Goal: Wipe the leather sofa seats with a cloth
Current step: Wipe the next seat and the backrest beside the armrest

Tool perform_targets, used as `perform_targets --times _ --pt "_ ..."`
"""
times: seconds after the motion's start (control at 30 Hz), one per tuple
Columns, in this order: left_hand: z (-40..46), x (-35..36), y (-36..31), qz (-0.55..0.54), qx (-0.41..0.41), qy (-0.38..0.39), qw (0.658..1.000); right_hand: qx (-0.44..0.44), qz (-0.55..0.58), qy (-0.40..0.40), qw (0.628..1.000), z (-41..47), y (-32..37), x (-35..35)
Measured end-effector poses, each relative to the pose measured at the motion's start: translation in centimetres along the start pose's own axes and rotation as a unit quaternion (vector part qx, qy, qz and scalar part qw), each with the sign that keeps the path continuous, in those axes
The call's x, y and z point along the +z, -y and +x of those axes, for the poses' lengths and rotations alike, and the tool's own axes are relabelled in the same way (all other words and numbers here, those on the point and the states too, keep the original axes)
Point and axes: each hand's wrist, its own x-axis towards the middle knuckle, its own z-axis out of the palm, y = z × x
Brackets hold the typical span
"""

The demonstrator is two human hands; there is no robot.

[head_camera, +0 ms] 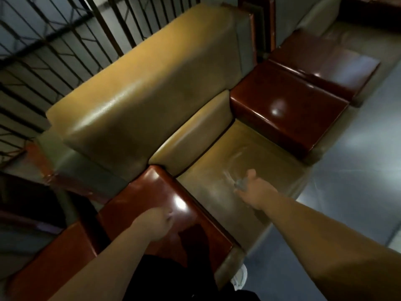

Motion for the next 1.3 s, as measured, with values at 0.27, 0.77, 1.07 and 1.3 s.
perform_targets --times 0.27,0.77,1.07,1.3 --pt "1.6 -6.0 -7.0 0.016 0.011 -0.054 0.998 0.004 -0.085 -0.032 0.996 -6.3 -7.3 -4.7" --pt "-3.8 -0.4 -24.1 0.031 0.108 -0.075 0.991 -0.008 -0.014 -0.163 0.987 -17.2 -15.3 -2.5" --pt "-9.2 4.9 -35.2 0.009 0.124 -0.049 0.991 0.010 0.080 -0.147 0.986 -25.2 -26.2 -3.6" --pt "-6.6 3.1 -49.9 0.014 0.110 -0.057 0.992 0.024 0.061 -0.151 0.986 -26.4 -39.8 -9.0"
